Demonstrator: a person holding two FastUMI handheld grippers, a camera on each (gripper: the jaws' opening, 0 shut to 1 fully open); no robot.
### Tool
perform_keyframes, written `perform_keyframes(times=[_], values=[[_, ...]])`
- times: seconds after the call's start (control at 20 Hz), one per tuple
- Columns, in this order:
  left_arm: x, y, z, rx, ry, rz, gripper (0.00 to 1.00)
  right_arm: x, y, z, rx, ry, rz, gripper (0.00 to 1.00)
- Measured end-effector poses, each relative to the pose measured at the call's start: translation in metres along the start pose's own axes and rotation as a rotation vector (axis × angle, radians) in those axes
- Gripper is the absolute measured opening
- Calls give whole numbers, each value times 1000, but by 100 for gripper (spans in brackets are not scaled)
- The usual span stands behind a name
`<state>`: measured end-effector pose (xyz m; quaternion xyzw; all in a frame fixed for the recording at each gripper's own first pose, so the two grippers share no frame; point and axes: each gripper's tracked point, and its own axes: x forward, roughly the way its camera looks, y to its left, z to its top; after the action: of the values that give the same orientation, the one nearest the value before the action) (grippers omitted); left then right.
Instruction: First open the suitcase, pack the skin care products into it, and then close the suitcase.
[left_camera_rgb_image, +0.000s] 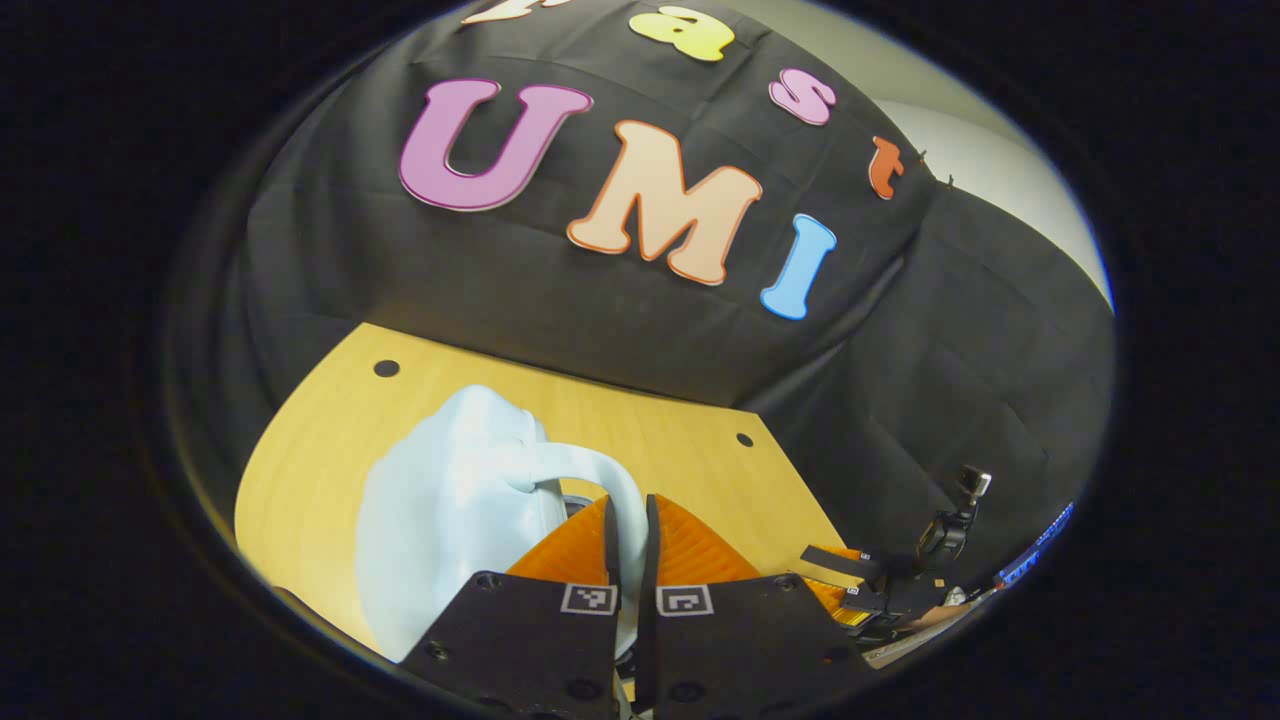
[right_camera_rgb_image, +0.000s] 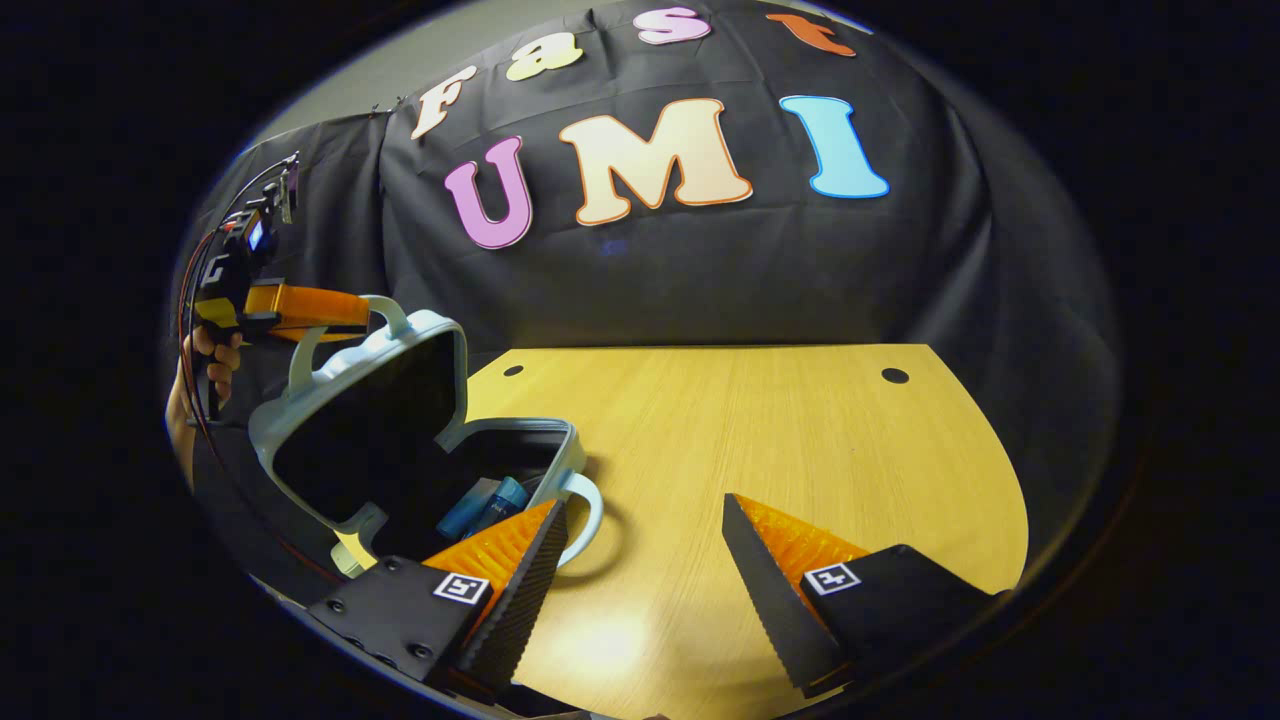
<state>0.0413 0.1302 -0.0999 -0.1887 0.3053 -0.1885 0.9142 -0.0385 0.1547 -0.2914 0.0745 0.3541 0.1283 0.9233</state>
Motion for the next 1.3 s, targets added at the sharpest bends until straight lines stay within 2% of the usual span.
perform_keyframes(times=[0.15,0.35,0.65,0.8,0.95,1.0,1.15,1.25,1.3], values=[[28,-17,-31,22,63,-15,0,-9,-16,0,6,-9,-25,98],[55,-26,-73,50,159,4,0,-26,-39,-1,15,-14,-66,98],[88,-32,-124,149,253,93,3,-56,-80,0,27,-42,-117,98],[98,-32,-140,175,253,149,10,-69,-100,1,28,-49,-123,98],[95,-46,-129,216,148,217,72,-83,-113,14,21,-84,-111,98],[90,-49,-120,240,92,256,79,-86,-115,23,12,-107,-107,98],[62,-61,-67,324,-167,401,84,-102,-114,70,-37,-245,-119,98],[36,-79,-45,366,-285,446,85,-113,-101,112,-57,-354,-124,98],[11,-84,-26,381,-385,457,90,-121,-90,131,-62,-406,-121,98]])
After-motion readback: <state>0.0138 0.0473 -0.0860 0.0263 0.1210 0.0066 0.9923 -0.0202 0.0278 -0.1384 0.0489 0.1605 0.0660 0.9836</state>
